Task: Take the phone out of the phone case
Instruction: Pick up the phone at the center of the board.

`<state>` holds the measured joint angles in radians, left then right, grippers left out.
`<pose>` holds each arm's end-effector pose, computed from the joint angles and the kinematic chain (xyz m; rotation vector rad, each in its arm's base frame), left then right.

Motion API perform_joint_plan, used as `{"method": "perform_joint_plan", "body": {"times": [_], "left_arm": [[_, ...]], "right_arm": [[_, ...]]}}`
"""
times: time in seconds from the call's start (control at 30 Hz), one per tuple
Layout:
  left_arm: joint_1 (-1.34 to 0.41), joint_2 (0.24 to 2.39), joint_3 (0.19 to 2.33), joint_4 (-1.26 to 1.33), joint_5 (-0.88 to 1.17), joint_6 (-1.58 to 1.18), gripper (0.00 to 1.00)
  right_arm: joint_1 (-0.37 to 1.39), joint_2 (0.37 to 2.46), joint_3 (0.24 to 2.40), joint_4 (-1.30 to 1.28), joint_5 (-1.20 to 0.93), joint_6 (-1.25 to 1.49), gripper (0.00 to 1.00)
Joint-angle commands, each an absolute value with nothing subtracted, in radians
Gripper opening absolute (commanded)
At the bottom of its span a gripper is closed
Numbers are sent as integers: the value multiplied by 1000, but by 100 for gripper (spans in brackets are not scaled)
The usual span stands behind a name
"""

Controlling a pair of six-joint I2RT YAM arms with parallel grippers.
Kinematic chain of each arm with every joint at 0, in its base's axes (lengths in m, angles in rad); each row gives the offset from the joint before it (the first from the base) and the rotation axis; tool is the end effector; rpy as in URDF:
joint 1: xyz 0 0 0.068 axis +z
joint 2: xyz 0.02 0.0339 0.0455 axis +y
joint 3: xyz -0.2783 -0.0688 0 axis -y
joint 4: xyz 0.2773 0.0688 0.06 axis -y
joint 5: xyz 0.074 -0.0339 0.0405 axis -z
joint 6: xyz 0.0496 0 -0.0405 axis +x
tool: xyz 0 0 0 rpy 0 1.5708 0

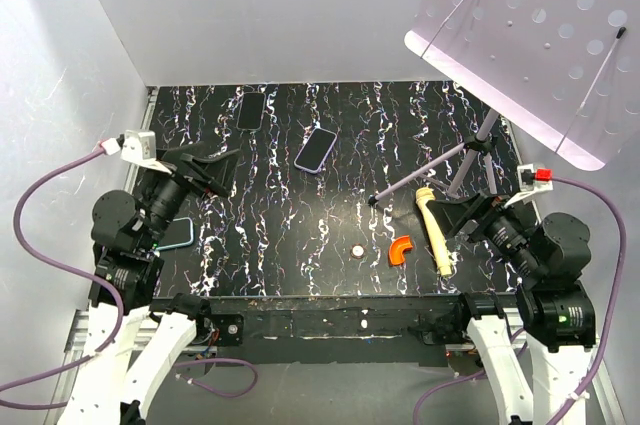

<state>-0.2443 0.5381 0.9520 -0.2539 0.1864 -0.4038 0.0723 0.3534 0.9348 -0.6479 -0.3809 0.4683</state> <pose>0.1258 -0.0408 0.4421 0.0428 1.4463 -0.6652 0.0759 0.0240 0.4043 0.0329 1.6821 0.7213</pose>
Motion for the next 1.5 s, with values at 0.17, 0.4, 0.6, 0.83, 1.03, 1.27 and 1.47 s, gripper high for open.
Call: {"method": "perform_joint_plan", "body": {"times": [0.17,0.4,0.6,0.83,1.03,1.27,1.47], "left_arm": [[-239,650,934,-273,314,-495,100],[-239,765,913,-373,370,-549,99],[-297,842,877,-494,267,-529,100],[-362,1061,960,-543,179,-425,100],[-364,1500,1286,-661,206,-184,100],[-364,1934,1776,-823,205,-46,100],[-370,2172,2041,-879,226,-117,100]], "right_arm": [[69,456,882,-680,-432,497,98],[69,457,766,-687,-390,531,98],[68,469,657,-646,-509,511,98],[69,462,594,-592,-604,476,98],[69,433,586,-583,-610,483,98],[69,400,627,-617,-600,485,98],[71,368,656,-655,-575,477,98]]}}
